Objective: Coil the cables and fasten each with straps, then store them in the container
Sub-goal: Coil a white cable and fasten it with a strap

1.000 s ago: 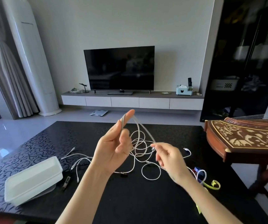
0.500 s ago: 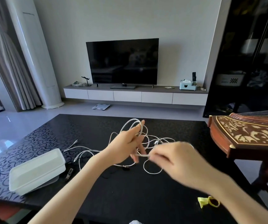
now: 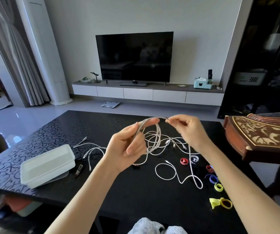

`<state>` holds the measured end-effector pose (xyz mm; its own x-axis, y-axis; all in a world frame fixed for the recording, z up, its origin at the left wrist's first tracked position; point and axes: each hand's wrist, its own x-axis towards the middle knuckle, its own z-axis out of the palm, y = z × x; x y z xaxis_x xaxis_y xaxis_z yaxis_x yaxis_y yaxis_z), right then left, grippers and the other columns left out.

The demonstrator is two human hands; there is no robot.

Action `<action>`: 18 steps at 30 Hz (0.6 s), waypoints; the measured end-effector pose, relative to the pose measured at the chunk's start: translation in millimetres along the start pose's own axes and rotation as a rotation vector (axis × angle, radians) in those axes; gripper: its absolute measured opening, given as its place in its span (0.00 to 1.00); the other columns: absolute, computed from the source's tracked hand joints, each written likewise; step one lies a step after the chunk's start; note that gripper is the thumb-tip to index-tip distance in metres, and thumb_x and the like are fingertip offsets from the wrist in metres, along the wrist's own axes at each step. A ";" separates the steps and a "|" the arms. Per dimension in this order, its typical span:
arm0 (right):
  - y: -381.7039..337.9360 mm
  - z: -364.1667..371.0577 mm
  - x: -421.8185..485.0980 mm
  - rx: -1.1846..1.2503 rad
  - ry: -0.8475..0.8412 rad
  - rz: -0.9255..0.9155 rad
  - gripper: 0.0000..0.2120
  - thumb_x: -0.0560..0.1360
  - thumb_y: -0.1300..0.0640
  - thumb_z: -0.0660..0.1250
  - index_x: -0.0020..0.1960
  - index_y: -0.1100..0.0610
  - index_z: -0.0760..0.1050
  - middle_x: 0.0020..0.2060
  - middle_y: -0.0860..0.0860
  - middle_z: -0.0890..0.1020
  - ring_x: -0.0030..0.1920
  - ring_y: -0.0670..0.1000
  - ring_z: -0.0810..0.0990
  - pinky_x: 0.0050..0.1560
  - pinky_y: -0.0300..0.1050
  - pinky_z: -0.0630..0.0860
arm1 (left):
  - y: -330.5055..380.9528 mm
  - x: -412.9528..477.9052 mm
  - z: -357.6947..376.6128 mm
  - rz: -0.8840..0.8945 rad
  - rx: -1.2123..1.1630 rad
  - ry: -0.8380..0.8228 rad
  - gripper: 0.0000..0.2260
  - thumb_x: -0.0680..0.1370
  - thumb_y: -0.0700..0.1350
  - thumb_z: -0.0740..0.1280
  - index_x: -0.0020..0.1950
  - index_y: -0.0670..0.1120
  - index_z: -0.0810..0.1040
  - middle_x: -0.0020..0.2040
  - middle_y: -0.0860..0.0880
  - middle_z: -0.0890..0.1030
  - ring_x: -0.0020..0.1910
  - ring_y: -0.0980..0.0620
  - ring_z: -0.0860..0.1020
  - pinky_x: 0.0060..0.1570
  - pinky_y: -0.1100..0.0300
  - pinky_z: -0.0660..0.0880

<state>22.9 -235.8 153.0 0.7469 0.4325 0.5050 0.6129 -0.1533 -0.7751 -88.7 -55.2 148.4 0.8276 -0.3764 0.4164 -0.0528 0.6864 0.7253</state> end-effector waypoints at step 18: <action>-37.7 2.0 -73.4 -0.456 -0.121 -0.220 0.14 0.78 0.48 0.60 0.50 0.53 0.81 0.33 0.41 0.81 0.35 0.39 0.78 0.37 0.34 0.72 | -0.3 38.7 -16.5 -0.139 1.190 0.373 0.20 0.82 0.33 0.53 0.73 0.44 0.55 0.46 0.44 0.81 0.41 0.51 0.82 0.47 0.57 0.80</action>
<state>-55.5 -260.0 144.4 0.5689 0.5937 0.5690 0.8224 -0.4066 -0.3980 -47.5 -59.7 155.3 0.9638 -0.0684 0.2577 -0.2629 -0.4041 0.8761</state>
